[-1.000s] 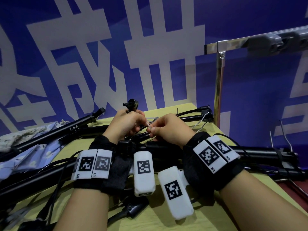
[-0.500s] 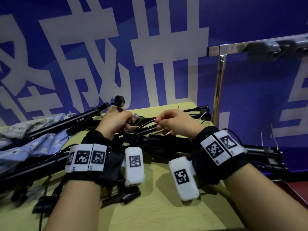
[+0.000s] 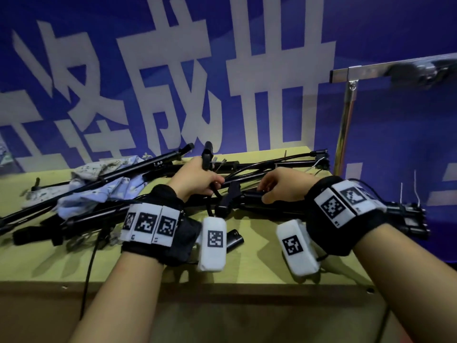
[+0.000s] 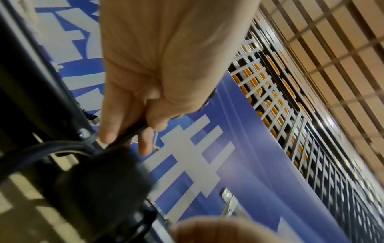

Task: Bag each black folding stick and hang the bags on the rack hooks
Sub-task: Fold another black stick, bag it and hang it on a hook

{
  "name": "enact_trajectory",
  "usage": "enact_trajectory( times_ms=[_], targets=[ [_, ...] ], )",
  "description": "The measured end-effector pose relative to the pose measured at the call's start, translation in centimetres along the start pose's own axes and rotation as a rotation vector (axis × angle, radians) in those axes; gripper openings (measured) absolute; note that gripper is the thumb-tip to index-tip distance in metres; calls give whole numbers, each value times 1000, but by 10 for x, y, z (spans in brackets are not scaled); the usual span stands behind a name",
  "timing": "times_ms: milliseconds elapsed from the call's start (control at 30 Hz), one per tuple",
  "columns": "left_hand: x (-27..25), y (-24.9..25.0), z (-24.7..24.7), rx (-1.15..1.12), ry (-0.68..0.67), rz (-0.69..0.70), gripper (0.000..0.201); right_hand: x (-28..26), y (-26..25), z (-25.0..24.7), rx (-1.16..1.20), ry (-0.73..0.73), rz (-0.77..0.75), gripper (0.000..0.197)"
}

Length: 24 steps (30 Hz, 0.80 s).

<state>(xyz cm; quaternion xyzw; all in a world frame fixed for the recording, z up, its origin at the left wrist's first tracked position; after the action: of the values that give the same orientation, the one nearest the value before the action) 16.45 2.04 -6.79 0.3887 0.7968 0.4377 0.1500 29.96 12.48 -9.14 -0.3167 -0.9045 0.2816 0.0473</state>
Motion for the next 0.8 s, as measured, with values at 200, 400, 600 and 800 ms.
enact_trajectory(
  times_ms=[200, 400, 600, 800],
  targets=[
    [-25, 26, 28, 689, -59, 321, 25, -6, 8, 1, 83, 63, 1, 26],
    [-34, 38, 54, 1004, -296, 412, 26, -9, 6, 1, 261, 80, -9, 23],
    [-29, 46, 69, 1029, -322, 395, 21, -16, 3, 3, 257, -15, -15, 17],
    [-20, 47, 69, 1032, -316, 363, 21, -4, -4, 25, -184, -72, 96, 38]
  ],
)
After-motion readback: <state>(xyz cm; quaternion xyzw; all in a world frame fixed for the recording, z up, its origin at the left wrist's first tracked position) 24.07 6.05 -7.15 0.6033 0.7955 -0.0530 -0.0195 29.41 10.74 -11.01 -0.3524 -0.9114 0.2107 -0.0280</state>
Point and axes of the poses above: each hand's wrist, its own x-axis towards the middle knuckle, its own z-axis out of the palm, y = z × x, the point moved 6 cm from there along x, towards the middle knuckle, and after that the axes turned 2 degrees about z, right-handed, at the moved point
